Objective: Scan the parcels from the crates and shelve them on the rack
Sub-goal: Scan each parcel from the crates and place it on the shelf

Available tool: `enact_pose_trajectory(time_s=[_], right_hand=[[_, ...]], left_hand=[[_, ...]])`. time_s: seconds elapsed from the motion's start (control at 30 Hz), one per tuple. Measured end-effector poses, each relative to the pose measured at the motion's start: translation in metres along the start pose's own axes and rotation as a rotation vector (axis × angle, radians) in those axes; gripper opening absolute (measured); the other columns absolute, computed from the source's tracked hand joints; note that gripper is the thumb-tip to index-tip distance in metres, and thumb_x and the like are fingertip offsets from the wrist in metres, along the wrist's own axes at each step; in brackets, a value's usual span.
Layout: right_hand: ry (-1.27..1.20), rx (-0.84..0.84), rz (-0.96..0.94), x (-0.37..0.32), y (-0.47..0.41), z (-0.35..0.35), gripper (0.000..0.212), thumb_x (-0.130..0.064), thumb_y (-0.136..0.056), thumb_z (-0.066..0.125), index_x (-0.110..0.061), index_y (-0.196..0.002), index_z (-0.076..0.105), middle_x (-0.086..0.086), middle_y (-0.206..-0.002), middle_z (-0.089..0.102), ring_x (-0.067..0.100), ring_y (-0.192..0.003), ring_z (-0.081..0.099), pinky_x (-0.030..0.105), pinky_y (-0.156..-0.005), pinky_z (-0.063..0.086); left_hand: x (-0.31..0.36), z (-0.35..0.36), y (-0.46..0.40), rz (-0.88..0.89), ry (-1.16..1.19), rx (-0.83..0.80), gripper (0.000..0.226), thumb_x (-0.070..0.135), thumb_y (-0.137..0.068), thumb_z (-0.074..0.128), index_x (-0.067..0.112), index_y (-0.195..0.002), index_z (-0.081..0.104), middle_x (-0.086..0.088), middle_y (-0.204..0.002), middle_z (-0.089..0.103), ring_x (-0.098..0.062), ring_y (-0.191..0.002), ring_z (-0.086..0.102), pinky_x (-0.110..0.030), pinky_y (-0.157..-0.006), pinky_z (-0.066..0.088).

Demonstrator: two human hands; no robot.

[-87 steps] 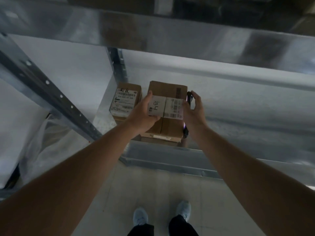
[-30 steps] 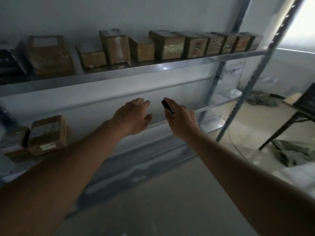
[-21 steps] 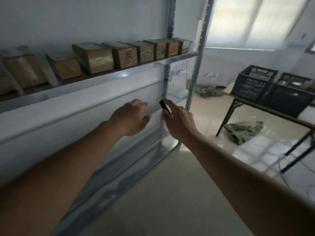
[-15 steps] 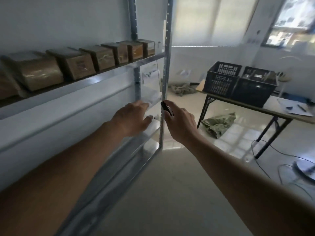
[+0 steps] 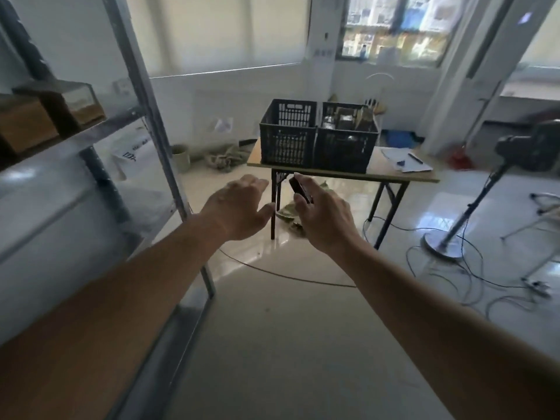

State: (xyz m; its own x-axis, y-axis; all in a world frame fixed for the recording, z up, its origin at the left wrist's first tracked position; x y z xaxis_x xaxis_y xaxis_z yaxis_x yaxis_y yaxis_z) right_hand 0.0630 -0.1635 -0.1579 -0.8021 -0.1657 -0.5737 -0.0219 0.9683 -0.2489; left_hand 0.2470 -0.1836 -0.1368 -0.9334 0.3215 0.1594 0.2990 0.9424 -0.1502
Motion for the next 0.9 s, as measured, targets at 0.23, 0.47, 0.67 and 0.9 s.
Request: enact_pose_trajectory(time_s=[0.23, 0.47, 0.67, 0.9], right_hand=[[-0.002, 0.025, 0.036, 0.110, -0.124, -0.029, 0.052, -0.044, -0.112, 0.045, -0.038, -0.163, 0.036, 0.015, -0.150, 0.060, 0.039, -0.135, 0.057, 0.054, -0.108, 0.049], [0.017, 0.006, 0.068, 0.214, -0.249, -0.057, 0.053, -0.046, -0.111, 0.045, -0.043, -0.163, 0.035, 0.016, -0.148, 0.060, 0.043, -0.128, 0.059, 0.053, -0.105, 0.050], [0.045, -0.012, 0.103, 0.277, -0.348, -0.069, 0.053, -0.047, -0.111, 0.042, -0.044, -0.163, 0.034, 0.014, -0.145, 0.062, 0.040, -0.128, 0.059, 0.051, -0.107, 0.048], [0.077, 0.021, 0.118, 0.352, -0.470, -0.062, 0.051, -0.042, -0.113, 0.043, -0.035, -0.163, 0.038, 0.011, -0.146, 0.064, 0.032, -0.127, 0.062, 0.050, -0.110, 0.046]], left_hand=[[0.052, 0.039, -0.168, 0.062, 0.029, 0.018, 0.058, 0.047, -0.104, 0.054, 0.016, -0.152, 0.047, -0.006, -0.150, 0.053, -0.026, -0.136, 0.053, -0.045, -0.107, 0.048], [0.100, 0.076, -0.328, 0.055, 0.061, -0.006, 0.064, 0.048, -0.104, 0.054, 0.018, -0.159, 0.040, -0.003, -0.159, 0.045, -0.024, -0.144, 0.046, -0.044, -0.113, 0.043], [0.116, 0.097, -0.446, 0.058, 0.076, -0.027, 0.066, 0.049, -0.103, 0.054, 0.020, -0.160, 0.038, -0.001, -0.160, 0.044, -0.024, -0.144, 0.046, -0.043, -0.111, 0.042], [0.119, 0.145, -0.597, 0.109, 0.106, -0.078, 0.067, 0.051, -0.103, 0.053, 0.021, -0.161, 0.036, -0.001, -0.159, 0.043, -0.024, -0.144, 0.045, -0.046, -0.114, 0.044]])
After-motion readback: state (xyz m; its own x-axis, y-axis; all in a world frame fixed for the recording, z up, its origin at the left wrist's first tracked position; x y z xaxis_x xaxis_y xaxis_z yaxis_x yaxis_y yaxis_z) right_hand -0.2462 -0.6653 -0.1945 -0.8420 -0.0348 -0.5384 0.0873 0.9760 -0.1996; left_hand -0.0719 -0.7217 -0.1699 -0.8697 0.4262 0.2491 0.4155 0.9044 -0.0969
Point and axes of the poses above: each hand's wrist, its own y-axis away from the middle knuckle, its own z-axis out of the palm, x = y × z, the point moved 2 cm from there along -y, towards the middle knuckle
